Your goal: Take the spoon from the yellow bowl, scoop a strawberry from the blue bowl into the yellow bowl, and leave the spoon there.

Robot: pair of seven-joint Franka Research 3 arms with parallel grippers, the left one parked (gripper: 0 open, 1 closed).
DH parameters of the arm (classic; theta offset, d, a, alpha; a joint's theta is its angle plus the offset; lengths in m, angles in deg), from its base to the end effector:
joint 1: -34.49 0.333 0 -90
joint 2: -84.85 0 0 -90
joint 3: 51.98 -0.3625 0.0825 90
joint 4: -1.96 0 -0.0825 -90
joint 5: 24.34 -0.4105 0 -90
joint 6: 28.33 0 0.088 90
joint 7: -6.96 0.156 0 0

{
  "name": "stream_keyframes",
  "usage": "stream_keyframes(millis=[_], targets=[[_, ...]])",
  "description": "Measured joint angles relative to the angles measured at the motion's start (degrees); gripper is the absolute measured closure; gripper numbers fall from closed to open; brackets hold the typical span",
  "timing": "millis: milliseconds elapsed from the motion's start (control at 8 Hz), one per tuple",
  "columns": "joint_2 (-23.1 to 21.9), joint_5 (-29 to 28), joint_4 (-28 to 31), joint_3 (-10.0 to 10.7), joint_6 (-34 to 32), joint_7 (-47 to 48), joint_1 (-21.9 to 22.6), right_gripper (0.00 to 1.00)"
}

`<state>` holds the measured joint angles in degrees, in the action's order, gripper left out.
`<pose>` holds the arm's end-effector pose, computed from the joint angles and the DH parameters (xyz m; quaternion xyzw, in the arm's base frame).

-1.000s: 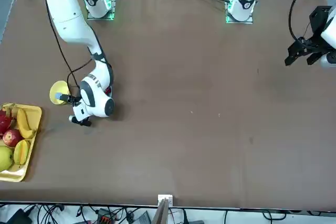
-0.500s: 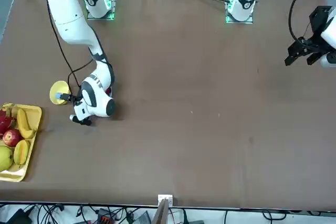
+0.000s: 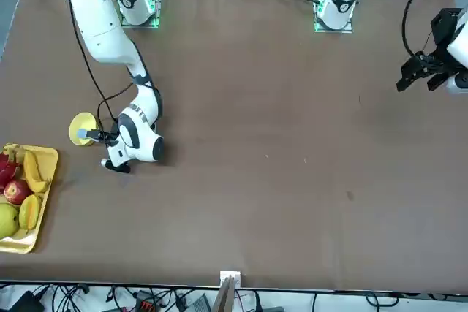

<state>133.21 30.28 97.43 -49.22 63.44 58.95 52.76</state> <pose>0.6303 0.0471 0.1073 0.8165 -0.0446 -0.0891 0.5687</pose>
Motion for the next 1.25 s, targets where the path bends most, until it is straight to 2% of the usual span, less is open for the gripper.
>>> stream_keyframes(millis=[375, 1250], targets=[[0.5, 2.4, 0.0, 0.2, -0.9, 0.0, 0.0, 0.32], [0.7, 2.8, 0.0, 0.2, -1.0, 0.0, 0.1, 0.44]])
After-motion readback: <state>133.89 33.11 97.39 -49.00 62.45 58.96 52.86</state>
